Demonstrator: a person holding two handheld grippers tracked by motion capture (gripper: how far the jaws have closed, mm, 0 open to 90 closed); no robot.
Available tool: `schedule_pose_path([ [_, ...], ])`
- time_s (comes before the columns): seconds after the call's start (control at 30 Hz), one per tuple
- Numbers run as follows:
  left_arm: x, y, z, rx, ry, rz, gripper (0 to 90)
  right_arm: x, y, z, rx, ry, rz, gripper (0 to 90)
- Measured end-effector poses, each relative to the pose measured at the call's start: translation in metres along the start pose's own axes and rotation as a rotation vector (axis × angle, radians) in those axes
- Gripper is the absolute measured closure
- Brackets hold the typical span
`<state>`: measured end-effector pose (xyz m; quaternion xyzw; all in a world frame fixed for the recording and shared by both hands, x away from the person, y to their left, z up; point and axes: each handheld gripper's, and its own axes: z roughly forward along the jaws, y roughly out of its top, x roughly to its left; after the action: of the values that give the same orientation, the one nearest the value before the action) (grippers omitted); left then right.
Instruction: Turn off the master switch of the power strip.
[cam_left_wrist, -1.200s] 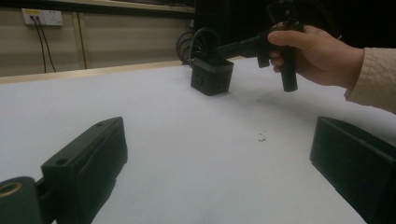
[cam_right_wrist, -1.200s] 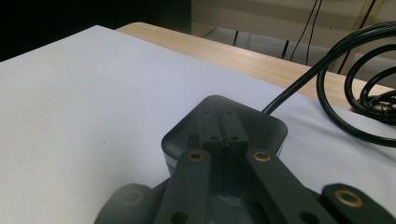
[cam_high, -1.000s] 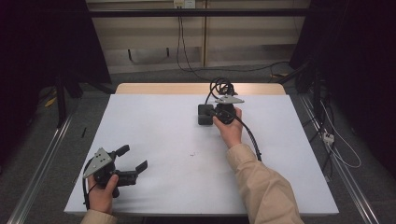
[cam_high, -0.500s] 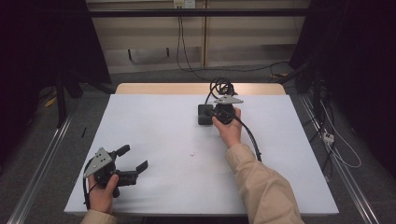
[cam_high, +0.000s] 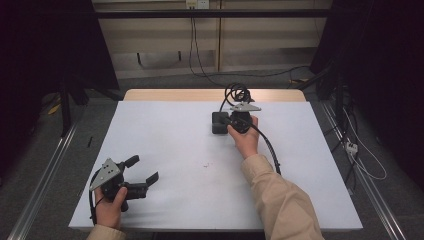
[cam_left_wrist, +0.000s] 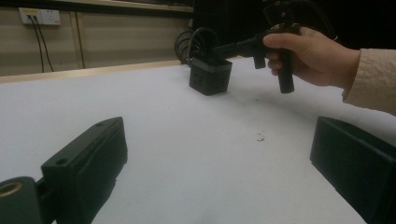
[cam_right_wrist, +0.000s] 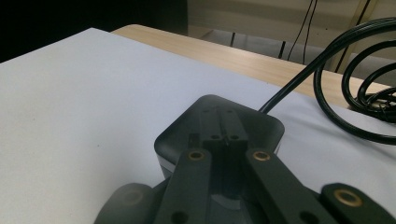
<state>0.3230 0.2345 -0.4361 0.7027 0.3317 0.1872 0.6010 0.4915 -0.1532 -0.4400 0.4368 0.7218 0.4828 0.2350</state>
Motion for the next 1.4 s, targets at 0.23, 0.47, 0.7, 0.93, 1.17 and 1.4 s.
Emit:
schedule_pose_path([
  [0.23,-0.0004,-0.0003,0.001,0.0,-0.005,-0.002,3.7,-0.0003,0.0,0.0001,0.001,0.003,0.002,90.0],
  [0.47,-0.0007,-0.0002,0.0008,0.001,-0.005,0.002,3.7,-0.0007,0.0,0.0001,0.001,0.004,0.011,90.0],
  [0.7,-0.0007,-0.0002,0.0009,0.002,-0.004,0.001,3.7,0.0005,0.0004,0.0002,0.004,-0.002,0.001,90.0],
  [0.93,-0.0008,-0.0004,0.0009,0.003,-0.003,0.002,3.7,0.0031,0.0006,0.0011,0.016,-0.002,-0.006,90.0],
  [1.17,0.0002,-0.0002,-0.0003,0.001,0.003,0.001,3.7,0.0026,0.0,0.0008,0.008,0.002,-0.008,90.0],
  [1.4,0.0003,0.0003,-0.0003,-0.003,0.001,-0.002,3.7,0.0035,-0.0009,0.0003,-0.001,-0.005,-0.01,90.0],
])
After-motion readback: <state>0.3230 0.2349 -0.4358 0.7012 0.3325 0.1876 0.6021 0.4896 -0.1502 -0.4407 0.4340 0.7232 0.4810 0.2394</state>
